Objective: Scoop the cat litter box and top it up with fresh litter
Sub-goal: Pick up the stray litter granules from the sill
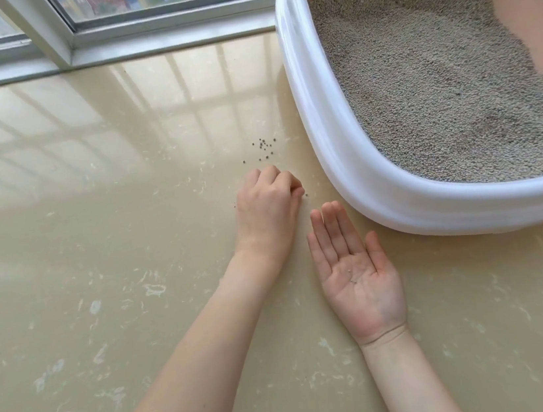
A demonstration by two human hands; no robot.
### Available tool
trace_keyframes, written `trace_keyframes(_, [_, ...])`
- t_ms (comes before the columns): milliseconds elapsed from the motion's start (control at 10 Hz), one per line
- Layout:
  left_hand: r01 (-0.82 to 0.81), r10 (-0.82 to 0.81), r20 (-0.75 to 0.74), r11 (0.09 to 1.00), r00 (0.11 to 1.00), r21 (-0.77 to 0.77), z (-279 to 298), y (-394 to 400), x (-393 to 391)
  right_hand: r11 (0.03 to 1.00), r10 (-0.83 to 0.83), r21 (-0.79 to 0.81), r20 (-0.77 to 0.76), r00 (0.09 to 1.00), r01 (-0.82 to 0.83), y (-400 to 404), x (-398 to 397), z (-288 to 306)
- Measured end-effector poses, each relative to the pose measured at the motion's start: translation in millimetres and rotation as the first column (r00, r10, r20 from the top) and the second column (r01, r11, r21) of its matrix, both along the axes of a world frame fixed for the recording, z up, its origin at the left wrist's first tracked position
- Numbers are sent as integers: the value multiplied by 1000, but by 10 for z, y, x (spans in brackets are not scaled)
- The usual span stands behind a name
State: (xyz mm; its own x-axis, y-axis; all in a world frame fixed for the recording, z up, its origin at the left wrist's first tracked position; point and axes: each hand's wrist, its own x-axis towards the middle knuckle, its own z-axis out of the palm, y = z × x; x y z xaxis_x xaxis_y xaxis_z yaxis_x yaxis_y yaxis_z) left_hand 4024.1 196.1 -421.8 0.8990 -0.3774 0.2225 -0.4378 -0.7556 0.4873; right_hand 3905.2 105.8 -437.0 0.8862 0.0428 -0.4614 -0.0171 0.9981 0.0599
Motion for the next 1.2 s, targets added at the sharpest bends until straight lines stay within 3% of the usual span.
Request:
trace_keyframes(100, [57,-58,29,998,998,31,-2,-68,26,1000,-7,-2,-10,1000,7,1,-2,3])
trace_keyframes(300, [182,-220,105,940,970,287,38,-124,53,1000,3,-22,-60,998,-5,12,19,44])
trace_keyframes(400, [23,-31,67,994,997,108,125,22,6,997,18,-74,-92,996,-25,18,20,36])
trace_keyframes(500, [22,-17,33,990,999,-139,400,64,-360,984,19,-175,-47,999,-27,47,15,48])
trace_keyframes(600, [188,-180,57,966,982,-180,410,-21,-820,989,33,-140,-48,998,-40,53,28,83])
trace_keyframes(700, [218,-213,111,975,971,-42,208,-45,-1001,993,42,-109,-21,999,-44,44,-4,14])
trace_keyframes(800, [186,-174,153,980,973,-66,183,-15,-1015,992,45,-116,8,999,-44,19,-17,-33])
trace_keyframes(900, [176,-154,124,965,980,-192,251,140,-885,994,39,-102,36,999,-35,19,-9,-23])
trace_keyframes(1000, [-86,96,36,973,995,-216,206,476,-553,996,49,-78,20,999,-48,22,6,-27])
trace_keyframes(1100, [-337,314,-157,928,936,-158,99,778,-271,994,62,-89,22,998,-60,19,3,-21])
trace_keyframes(1200, [-350,321,-218,931,922,-108,39,849,-124,993,71,-96,24,997,-69,20,2,-23])
